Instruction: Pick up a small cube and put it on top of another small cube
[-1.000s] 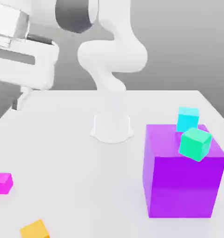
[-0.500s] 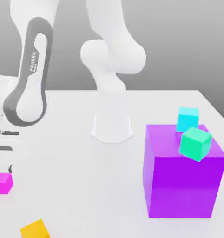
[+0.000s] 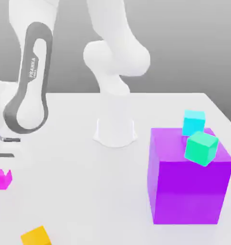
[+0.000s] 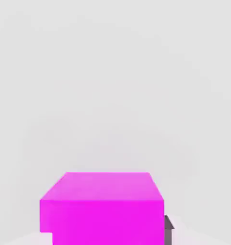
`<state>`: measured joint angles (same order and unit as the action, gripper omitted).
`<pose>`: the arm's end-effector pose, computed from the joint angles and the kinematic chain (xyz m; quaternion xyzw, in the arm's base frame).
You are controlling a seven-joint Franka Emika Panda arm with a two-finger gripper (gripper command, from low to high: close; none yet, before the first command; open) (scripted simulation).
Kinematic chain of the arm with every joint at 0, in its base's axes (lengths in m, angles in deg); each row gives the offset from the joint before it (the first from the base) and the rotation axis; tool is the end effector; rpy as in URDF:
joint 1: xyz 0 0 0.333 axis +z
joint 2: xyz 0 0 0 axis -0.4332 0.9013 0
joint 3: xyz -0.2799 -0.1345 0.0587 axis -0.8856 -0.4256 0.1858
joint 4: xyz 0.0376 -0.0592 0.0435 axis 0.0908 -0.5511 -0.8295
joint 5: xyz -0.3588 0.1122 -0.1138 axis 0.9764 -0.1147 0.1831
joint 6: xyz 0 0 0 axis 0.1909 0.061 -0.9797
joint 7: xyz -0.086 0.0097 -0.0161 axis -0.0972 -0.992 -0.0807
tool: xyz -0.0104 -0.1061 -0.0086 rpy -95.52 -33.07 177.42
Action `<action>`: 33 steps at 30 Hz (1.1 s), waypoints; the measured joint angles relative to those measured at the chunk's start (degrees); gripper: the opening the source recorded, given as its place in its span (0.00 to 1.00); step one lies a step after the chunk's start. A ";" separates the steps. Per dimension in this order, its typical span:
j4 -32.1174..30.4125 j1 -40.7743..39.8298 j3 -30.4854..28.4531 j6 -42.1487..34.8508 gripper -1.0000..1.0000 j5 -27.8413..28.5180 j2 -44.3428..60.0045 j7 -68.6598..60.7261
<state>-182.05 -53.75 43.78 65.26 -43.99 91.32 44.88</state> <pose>0.3435 -0.3187 0.2049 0.9106 -0.4133 0.0001 0.0000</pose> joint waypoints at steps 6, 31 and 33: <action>-0.83 10.06 4.32 -8.60 0.00 6.26 -10.15 22.45; -5.71 36.37 37.21 -39.28 0.00 -8.27 -47.10 86.71; -8.39 36.64 38.60 -35.22 0.00 -9.16 -45.76 87.19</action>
<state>-190.45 -17.12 82.38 30.04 -53.14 45.56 132.07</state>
